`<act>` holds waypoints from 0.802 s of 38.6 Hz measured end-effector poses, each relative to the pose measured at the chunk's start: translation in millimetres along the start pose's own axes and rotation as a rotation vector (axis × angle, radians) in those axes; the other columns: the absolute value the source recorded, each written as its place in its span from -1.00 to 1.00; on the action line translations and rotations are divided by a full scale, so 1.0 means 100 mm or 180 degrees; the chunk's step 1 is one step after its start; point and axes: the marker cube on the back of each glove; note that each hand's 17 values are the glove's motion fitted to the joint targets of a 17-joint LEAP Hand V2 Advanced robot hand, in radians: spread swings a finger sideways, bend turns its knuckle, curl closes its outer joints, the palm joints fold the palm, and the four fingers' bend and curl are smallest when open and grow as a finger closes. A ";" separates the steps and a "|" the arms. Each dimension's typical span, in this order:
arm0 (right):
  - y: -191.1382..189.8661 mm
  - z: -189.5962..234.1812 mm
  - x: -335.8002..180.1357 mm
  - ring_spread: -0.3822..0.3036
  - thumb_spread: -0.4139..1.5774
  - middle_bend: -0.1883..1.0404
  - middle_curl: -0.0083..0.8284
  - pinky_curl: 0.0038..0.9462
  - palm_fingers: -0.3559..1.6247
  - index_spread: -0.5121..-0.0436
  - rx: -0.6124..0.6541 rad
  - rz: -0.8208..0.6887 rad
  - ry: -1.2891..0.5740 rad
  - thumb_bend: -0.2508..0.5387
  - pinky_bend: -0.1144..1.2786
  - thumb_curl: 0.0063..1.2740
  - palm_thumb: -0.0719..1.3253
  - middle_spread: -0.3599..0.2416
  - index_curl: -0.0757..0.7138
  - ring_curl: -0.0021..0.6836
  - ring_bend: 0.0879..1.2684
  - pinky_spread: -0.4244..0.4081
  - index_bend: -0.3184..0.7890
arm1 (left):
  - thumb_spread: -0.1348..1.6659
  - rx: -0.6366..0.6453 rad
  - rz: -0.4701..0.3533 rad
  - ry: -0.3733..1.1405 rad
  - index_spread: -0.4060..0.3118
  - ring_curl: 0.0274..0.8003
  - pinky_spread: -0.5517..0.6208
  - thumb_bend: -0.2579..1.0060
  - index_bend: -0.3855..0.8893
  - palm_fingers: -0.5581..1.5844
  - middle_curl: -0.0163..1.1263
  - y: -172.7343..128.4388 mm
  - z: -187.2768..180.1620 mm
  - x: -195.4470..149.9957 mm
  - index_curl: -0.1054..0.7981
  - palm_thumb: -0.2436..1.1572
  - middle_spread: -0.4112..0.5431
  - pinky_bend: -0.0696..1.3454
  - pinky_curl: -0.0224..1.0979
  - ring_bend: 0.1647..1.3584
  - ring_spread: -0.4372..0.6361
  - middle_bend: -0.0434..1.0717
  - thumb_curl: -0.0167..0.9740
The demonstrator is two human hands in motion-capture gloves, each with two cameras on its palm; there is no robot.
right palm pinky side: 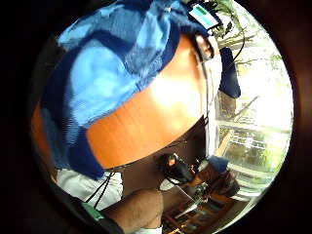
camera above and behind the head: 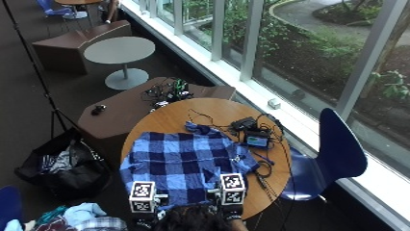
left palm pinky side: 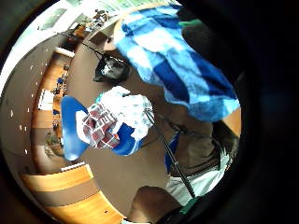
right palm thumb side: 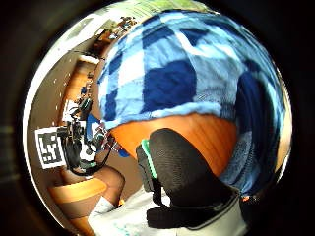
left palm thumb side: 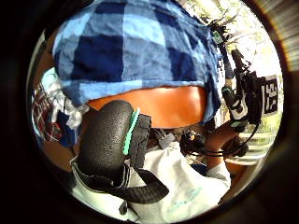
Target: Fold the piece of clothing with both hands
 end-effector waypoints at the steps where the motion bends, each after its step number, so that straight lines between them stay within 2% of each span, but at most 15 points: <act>1: 0.01 0.05 0.02 0.51 0.60 -0.39 -0.38 -0.41 -0.58 -0.48 -0.0034 0.0016 -0.0003 -0.39 -0.20 -0.64 -0.57 0.16 -0.25 -0.51 -0.76 0.65 -0.19 | 0.42 -0.0045 0.0004 0.0001 -0.23 -0.32 0.51 -0.61 -0.21 -0.14 -0.39 -0.01 0.06 -0.01 -0.35 -0.45 -0.17 -0.20 -0.50 -0.24 0.02 -0.48 -0.51; 6: 0.01 0.33 0.15 0.53 0.58 -0.38 -0.35 -0.37 -0.59 -0.47 -0.0291 0.0086 0.0018 -0.39 -0.16 -0.61 -0.53 0.17 -0.26 -0.47 -0.74 0.64 -0.21 | 0.40 -0.0211 0.0041 0.0067 -0.22 -0.31 0.52 -0.62 -0.19 -0.18 -0.38 -0.13 0.40 -0.05 -0.32 -0.45 -0.13 -0.17 -0.47 -0.26 0.04 -0.54 -0.48; 10: -0.01 0.46 0.22 0.54 0.56 -0.38 -0.33 -0.34 -0.60 -0.45 -0.0346 0.0112 -0.0070 -0.39 -0.13 -0.59 -0.50 0.18 -0.26 -0.44 -0.71 0.64 -0.20 | 0.39 -0.0197 0.0041 0.0240 -0.21 -0.31 0.52 -0.64 -0.18 -0.20 -0.37 -0.17 0.47 -0.09 -0.29 -0.49 -0.11 -0.15 -0.46 -0.27 0.07 -0.57 -0.47; 13: -0.02 0.46 0.26 0.53 0.55 -0.40 -0.33 -0.33 -0.56 -0.41 -0.0186 0.0137 -0.0164 -0.41 -0.11 -0.58 -0.49 0.18 -0.25 -0.39 -0.65 0.62 -0.19 | 0.38 0.0092 0.0013 0.0313 -0.21 -0.34 0.52 -0.65 -0.11 -0.19 -0.37 -0.25 0.52 -0.14 -0.23 -0.54 -0.09 -0.16 -0.45 -0.34 0.10 -0.59 -0.48; 15: -0.03 0.44 0.29 0.45 0.55 -0.37 -0.31 -0.36 -0.46 -0.38 -0.0009 0.0159 -0.0194 -0.38 -0.15 -0.56 -0.45 0.15 -0.23 -0.38 -0.59 0.60 -0.13 | 0.38 0.0420 -0.0034 0.0306 -0.23 -0.35 0.53 -0.64 -0.06 -0.18 -0.37 -0.33 0.56 -0.17 -0.19 -0.54 -0.10 -0.18 -0.46 -0.38 0.11 -0.60 -0.47; 18: -0.10 0.44 0.34 0.30 0.57 -0.37 -0.30 -0.38 -0.34 -0.39 0.0404 0.0139 -0.0176 -0.33 -0.21 -0.54 -0.36 0.10 -0.17 -0.35 -0.53 0.57 -0.07 | 0.43 0.0985 -0.0178 0.0113 -0.33 -0.38 0.47 -0.54 0.09 0.03 -0.35 -0.36 0.52 -0.25 -0.09 -0.39 -0.28 -0.33 -0.52 -0.39 -0.06 -0.50 -0.43; 19: -0.14 0.45 0.36 0.20 0.59 -0.35 -0.27 -0.39 -0.19 -0.38 0.0567 0.0117 -0.0141 -0.24 -0.26 -0.53 -0.26 0.03 -0.08 -0.32 -0.52 0.50 0.09 | 0.45 0.1162 -0.0236 -0.0025 -0.38 -0.38 0.41 -0.50 0.15 0.12 -0.34 -0.35 0.49 -0.30 -0.06 -0.31 -0.36 -0.38 -0.53 -0.38 -0.15 -0.46 -0.41; 21: -0.17 0.43 0.38 0.04 0.62 -0.35 -0.26 -0.43 0.02 -0.34 0.0827 0.0072 -0.0015 -0.09 -0.32 -0.49 -0.10 -0.13 -0.03 -0.32 -0.50 0.39 0.24 | 0.47 0.1420 -0.0310 -0.0312 -0.48 -0.39 0.29 -0.43 0.22 0.30 -0.33 -0.29 0.44 -0.39 0.00 -0.17 -0.47 -0.45 -0.56 -0.39 -0.32 -0.38 -0.37; 22: -0.15 0.40 0.39 0.00 0.62 -0.36 -0.27 -0.44 0.02 -0.34 0.0907 0.0045 0.0067 -0.09 -0.34 -0.48 -0.09 -0.17 -0.04 -0.34 -0.52 0.37 0.24 | 0.47 0.1497 -0.0304 -0.0383 -0.51 -0.40 0.23 -0.40 0.25 0.37 -0.33 -0.25 0.41 -0.39 0.02 -0.11 -0.52 -0.49 -0.57 -0.39 -0.39 -0.36 -0.35; 23: -0.12 0.37 0.40 -0.12 0.64 -0.31 -0.22 -0.44 0.19 -0.28 0.0962 0.0008 0.0151 0.05 -0.37 -0.45 0.05 -0.23 0.04 -0.27 -0.46 0.27 0.33 | 0.47 0.1552 -0.0272 -0.0402 -0.55 -0.39 0.17 -0.39 0.23 0.42 -0.32 -0.21 0.38 -0.38 0.02 -0.08 -0.56 -0.50 -0.58 -0.39 -0.45 -0.34 -0.34; 24: -0.08 0.33 0.40 -0.15 0.64 -0.34 -0.24 -0.46 0.17 -0.29 0.1004 -0.0040 0.0228 0.03 -0.39 -0.45 0.05 -0.26 0.02 -0.31 -0.51 0.26 0.31 | 0.47 0.1599 -0.0231 -0.0412 -0.60 -0.37 0.06 -0.35 0.23 0.53 -0.30 -0.17 0.35 -0.37 0.04 0.01 -0.62 -0.48 -0.55 -0.38 -0.54 -0.30 -0.31; 25: -0.05 0.29 0.41 -0.24 0.64 -0.30 -0.20 -0.43 0.29 -0.25 0.1037 -0.0098 0.0292 0.12 -0.39 -0.42 0.15 -0.28 0.07 -0.23 -0.44 0.16 0.32 | 0.46 0.1637 -0.0192 -0.0439 -0.63 -0.37 0.01 -0.35 0.21 0.55 -0.29 -0.14 0.31 -0.37 0.04 0.03 -0.65 -0.50 -0.55 -0.39 -0.59 -0.29 -0.30; 28: 0.08 0.16 0.42 -0.44 0.62 -0.25 -0.15 -0.40 0.46 -0.21 0.0973 -0.0300 0.0408 0.21 -0.36 -0.39 0.30 -0.41 0.07 -0.17 -0.39 -0.06 0.17 | 0.43 0.1569 -0.0038 -0.0332 -0.70 -0.26 -0.14 -0.32 0.14 0.62 -0.22 0.01 0.20 -0.36 0.06 0.16 -0.74 -0.52 -0.50 -0.34 -0.71 -0.21 -0.26; 31: 0.32 -0.05 0.48 -0.59 0.59 -0.25 -0.11 -0.36 0.54 -0.19 0.0490 -0.0576 0.0431 0.29 -0.37 -0.36 0.43 -0.51 0.12 -0.06 -0.30 -0.21 0.08 | 0.36 0.1381 0.0231 0.0082 -0.74 -0.17 -0.26 -0.30 0.08 0.68 -0.19 0.20 0.00 -0.36 0.07 0.29 -0.79 -0.52 -0.46 -0.22 -0.82 -0.22 -0.21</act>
